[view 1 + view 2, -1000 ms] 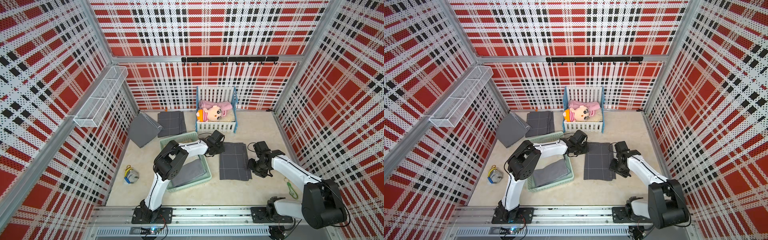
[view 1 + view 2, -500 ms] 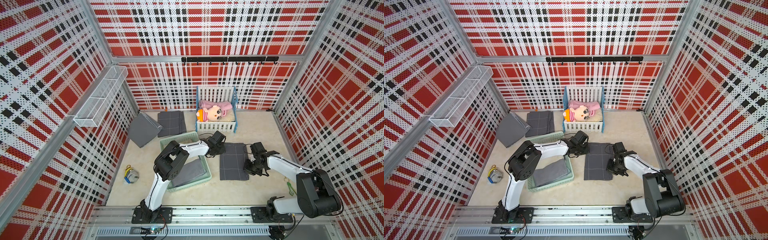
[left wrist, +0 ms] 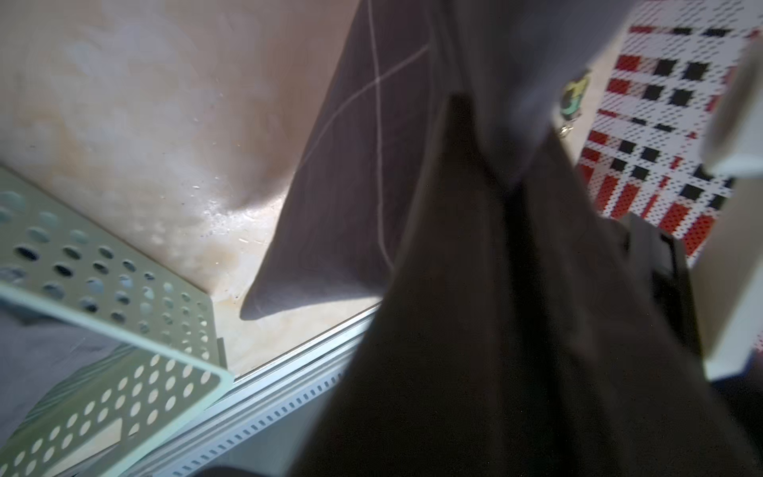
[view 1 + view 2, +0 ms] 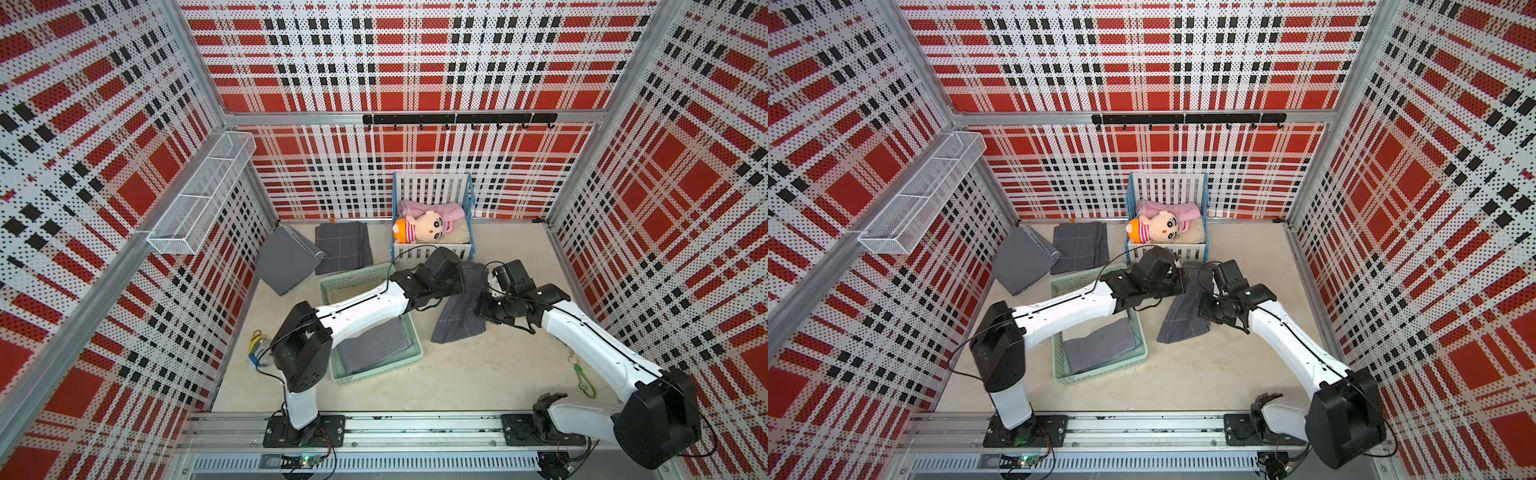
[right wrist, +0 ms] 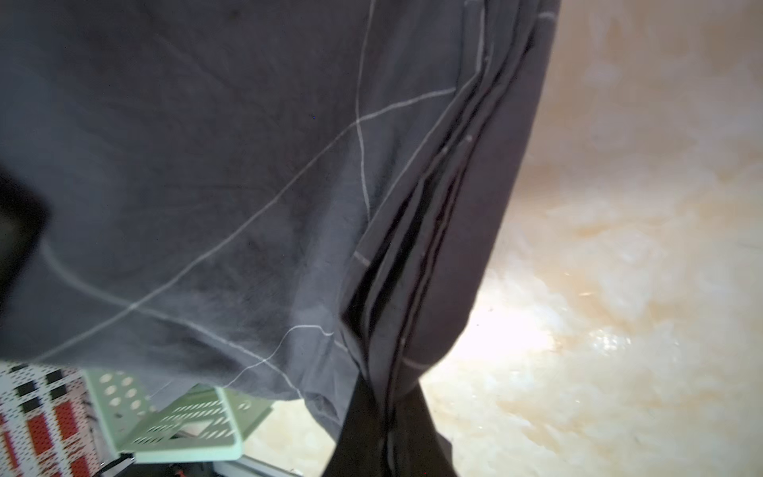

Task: Put the folded pillowcase in the basket
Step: Pick up the pillowcase at the center of the board, then place the pillowcase in the basket.

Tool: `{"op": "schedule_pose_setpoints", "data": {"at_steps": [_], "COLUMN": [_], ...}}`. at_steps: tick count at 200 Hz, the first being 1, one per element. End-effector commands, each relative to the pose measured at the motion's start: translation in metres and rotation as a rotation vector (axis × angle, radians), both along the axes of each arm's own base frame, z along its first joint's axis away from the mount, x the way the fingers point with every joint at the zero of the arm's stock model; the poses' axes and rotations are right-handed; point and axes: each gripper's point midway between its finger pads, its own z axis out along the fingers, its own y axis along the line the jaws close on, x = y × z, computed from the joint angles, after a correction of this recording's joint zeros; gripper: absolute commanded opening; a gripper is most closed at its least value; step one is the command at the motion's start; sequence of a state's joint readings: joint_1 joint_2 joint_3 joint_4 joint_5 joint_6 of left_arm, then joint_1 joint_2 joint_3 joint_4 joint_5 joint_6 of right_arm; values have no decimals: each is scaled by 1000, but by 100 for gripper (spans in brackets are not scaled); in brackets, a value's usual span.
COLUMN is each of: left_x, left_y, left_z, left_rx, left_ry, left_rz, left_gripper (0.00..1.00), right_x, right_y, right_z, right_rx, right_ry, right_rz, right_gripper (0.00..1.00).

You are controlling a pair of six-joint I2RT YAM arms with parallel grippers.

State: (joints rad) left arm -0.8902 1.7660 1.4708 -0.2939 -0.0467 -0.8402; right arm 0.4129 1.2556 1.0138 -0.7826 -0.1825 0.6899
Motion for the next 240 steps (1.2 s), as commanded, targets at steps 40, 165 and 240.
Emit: {"op": "schedule_pose_setpoints", "data": {"at_steps": [40, 165, 240], "left_x": [-7, -36, -13], "left_y": [137, 349, 357], "left_z": [23, -94, -112], "left_rx": [35, 254, 373], "left_ry": [2, 215, 182], "left_rz": [301, 700, 688], "left_gripper": [0, 0, 0], "right_x": [0, -10, -28], "right_y": [121, 251, 245], "right_z": [49, -59, -74], "right_rx": [144, 161, 118], "right_ry": [-65, 105, 146], "right_rz": [258, 506, 510], "right_gripper": [0, 0, 0]}}
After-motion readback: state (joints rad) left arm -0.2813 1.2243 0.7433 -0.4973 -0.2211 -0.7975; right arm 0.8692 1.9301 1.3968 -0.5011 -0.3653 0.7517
